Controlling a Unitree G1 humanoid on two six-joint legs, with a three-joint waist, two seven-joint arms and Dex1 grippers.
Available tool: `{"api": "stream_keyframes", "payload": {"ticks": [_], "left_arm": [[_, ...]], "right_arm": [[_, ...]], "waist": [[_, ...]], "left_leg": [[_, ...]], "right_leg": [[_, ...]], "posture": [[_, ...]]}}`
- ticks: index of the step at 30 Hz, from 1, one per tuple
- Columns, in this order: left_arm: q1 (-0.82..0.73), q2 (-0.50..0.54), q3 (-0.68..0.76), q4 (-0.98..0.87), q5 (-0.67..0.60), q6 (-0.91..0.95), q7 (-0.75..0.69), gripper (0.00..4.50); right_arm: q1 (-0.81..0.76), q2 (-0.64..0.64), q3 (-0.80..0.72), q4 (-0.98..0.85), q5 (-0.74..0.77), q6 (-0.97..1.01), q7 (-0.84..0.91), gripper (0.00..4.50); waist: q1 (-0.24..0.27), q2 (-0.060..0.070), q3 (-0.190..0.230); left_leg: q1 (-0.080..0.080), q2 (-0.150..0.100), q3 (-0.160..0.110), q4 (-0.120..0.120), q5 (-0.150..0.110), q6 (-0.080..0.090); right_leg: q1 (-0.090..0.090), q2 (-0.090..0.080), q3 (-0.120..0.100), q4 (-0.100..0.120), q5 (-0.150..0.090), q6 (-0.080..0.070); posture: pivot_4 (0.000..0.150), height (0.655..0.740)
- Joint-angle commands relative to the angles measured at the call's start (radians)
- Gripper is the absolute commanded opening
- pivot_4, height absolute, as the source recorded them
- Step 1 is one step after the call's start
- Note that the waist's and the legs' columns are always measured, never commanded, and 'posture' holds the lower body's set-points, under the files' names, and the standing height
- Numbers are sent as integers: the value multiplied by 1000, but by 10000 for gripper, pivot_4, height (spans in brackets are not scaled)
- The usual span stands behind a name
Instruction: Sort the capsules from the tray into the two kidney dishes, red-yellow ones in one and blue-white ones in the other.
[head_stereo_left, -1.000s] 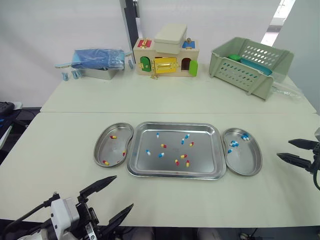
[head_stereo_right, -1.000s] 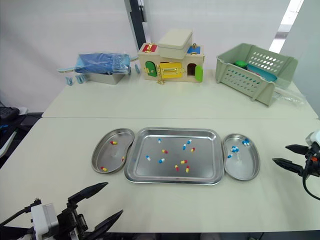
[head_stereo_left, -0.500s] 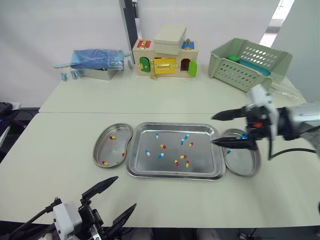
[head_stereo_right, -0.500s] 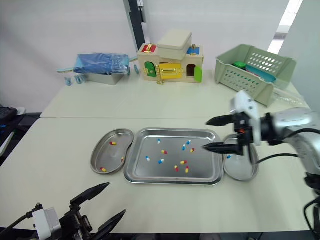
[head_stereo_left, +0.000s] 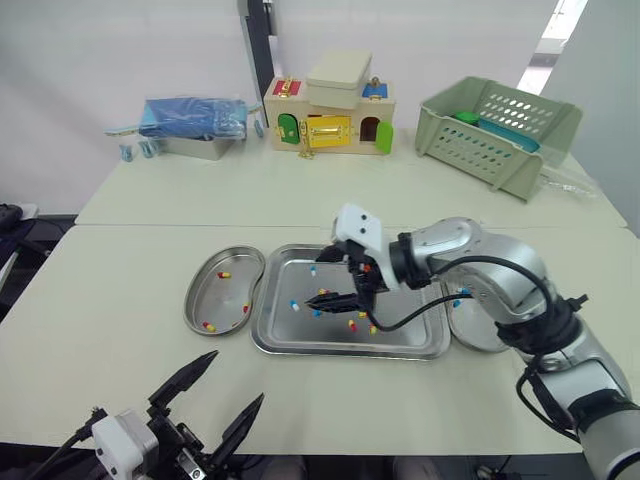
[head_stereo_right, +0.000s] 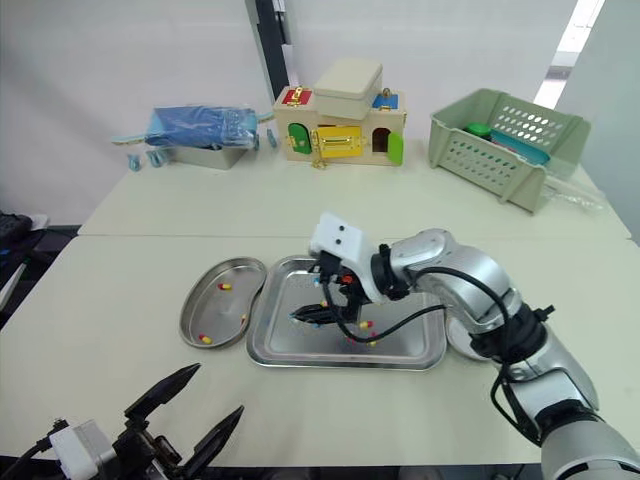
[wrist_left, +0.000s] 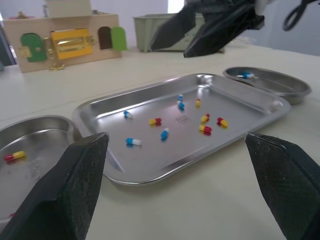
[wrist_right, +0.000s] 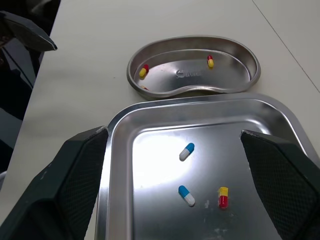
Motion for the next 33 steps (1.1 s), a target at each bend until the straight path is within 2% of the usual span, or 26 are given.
{"api": "stream_keyframes", "payload": {"ticks": [1,3,10,14,32,33], "left_arm": [[35,-21,-21,-28,35,-29,32,45000],[51,-47,-35,-21,57,-44,60,45000],[94,-56,-47,-12,79,-75,78,45000],[105,-55,-54,-6,85,-89,86,45000],[109,-23,-63,-35,89,-76,131,45000],[109,-20,-63,-37,89,-75,133,45000]], "right_arm": [[-27,76,23,40,-49,-31,-52,44440],[-16,140,78,82,-101,-71,-83,44440],[-19,222,133,217,-209,-162,-100,44440],[-7,233,175,291,-291,-237,-100,44440],[49,296,186,404,-414,-308,-76,44440],[52,296,189,414,-424,-314,-76,42861]], "waist": [[-1,0,0],[-3,0,0],[4,-2,-1],[1,-2,-1],[0,-2,-1],[0,-2,-1]], "left_leg": [[0,0,0,0,0,0],[0,0,0,-1,0,0],[-1,0,0,0,0,0],[0,0,0,-1,0,0],[-1,0,0,-1,0,0],[-1,0,0,-1,0,0]], "right_leg": [[0,0,0,0,0,0],[-1,0,0,1,0,0],[-3,0,0,1,0,0],[-5,0,0,1,0,0],[-5,0,0,1,0,0],[-5,0,0,1,0,0]], "posture": [[1500,7400],[1500,7400],[1500,7400],[1500,7400],[1500,7400],[1500,7400]]}}
